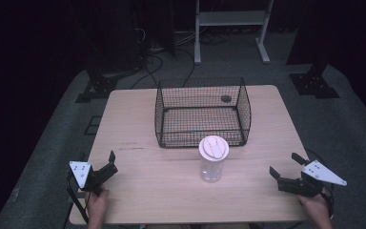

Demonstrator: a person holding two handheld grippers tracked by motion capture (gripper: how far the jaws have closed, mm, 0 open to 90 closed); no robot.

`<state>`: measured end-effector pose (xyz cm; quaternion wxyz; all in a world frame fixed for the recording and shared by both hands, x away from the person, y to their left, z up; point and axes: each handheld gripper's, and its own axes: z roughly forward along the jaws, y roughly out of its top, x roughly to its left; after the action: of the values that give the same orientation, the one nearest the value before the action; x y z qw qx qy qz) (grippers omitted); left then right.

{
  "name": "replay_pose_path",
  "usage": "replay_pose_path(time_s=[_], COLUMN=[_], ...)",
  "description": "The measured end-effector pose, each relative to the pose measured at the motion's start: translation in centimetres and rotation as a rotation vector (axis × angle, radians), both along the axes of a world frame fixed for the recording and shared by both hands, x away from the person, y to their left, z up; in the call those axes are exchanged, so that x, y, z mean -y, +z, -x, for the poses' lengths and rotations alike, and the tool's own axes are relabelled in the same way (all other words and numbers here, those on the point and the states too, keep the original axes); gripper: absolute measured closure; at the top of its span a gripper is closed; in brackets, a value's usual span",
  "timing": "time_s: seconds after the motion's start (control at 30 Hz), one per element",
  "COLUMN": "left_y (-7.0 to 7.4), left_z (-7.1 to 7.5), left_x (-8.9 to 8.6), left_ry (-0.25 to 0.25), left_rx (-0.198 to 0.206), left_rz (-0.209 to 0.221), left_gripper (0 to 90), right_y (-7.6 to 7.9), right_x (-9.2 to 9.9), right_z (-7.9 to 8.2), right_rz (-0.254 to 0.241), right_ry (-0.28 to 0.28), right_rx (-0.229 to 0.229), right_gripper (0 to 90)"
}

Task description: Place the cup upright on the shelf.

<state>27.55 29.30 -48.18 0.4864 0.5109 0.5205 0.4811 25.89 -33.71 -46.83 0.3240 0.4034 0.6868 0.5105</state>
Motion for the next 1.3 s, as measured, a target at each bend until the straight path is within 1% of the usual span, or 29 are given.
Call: replay_pose_path(time_s=[0.3,0.37,0.43,0.47,0.53,0.6,0.63,0.7,0.8,0.9,0.97,1.0,1.03,1.07,1.1,1.13,1.2,1.23,1.3], left_y=[0.0,0.0,0.0,0.0,0.0,0.0,0.0,0.0,0.0,0.0,0.0,0.0,0.0,0.0,0.0,0.0,0.0,0.0,0.0], left_z=[0.1,0.1,0.1,0.1,0.1,0.1,0.1,0.1,0.1,0.1,0.1,0.1,0.1,0.1,0.1,0.1,0.1,0.1,0.1], left_x=[0.0,0.0,0.0,0.0,0.0,0.0,0.0,0.0,0.0,0.0,0.0,0.0,0.0,0.0,0.0,0.0,0.0,0.0,0.0], left_ry=[0.002,-0.001,-0.001,-0.001,-0.001,-0.003,-0.003,-0.001,0.0,-0.001,0.0,0.0,0.0,0.0,0.0,0.0,-0.001,-0.001,-0.001], left_rx=[-0.001,0.001,0.0,0.001,0.001,0.0,0.0,0.0,0.001,0.001,0.0,0.001,0.001,0.001,0.001,0.001,0.002,0.001,0.001], left_rz=[-0.001,0.001,-0.001,-0.002,-0.002,0.001,0.001,0.0,0.001,0.002,0.001,0.0,0.0,0.0,0.0,0.002,0.002,0.002,0.003], left_gripper=[0.0,0.0,0.0,0.0,0.0,0.0,0.0,0.0,0.0,0.0,0.0,0.0,0.0,0.0,0.0,0.0,0.0,0.0,0.0], right_y=[0.4,0.8,0.9,1.2,1.5,1.7,1.7,2.0,2.3,2.7,2.9,3.1,3.1,3.3,3.3,3.4,3.5,3.6,3.7], right_x=[-0.7,-1.2,-1.3,-1.8,-2.2,-2.7,-2.7,-3.3,-4.0,-5.0,-5.3,-5.8,-5.8,-6.4,-6.4,-6.8,-7.0,-7.6,-7.8], right_z=[0.1,0.2,0.3,0.6,0.9,1.1,1.1,1.4,1.7,2.0,2.1,2.2,2.2,2.2,2.2,2.1,2.1,2.1,2.2], right_rz=[0.011,0.01,0.011,0.009,0.006,0.013,0.013,-0.008,-0.003,0.009,0.007,0.004,0.004,-0.001,-0.001,0.011,0.013,0.004,0.003], right_ry=[0.022,0.043,0.049,0.061,0.076,0.092,0.092,0.111,0.125,0.158,0.165,0.182,0.182,0.202,0.202,0.209,0.213,0.223,0.224], right_rx=[0.004,0.009,0.009,0.02,0.024,0.026,0.026,0.026,0.032,0.048,0.053,0.059,0.059,0.055,0.055,0.054,0.051,0.05,0.05], right_gripper=[1.6,1.5,1.5,1.5,1.5,1.5,1.5,1.5,1.5,1.5,1.5,1.5,1.5,1.5,1.5,1.5,1.5,1.5,1.5])
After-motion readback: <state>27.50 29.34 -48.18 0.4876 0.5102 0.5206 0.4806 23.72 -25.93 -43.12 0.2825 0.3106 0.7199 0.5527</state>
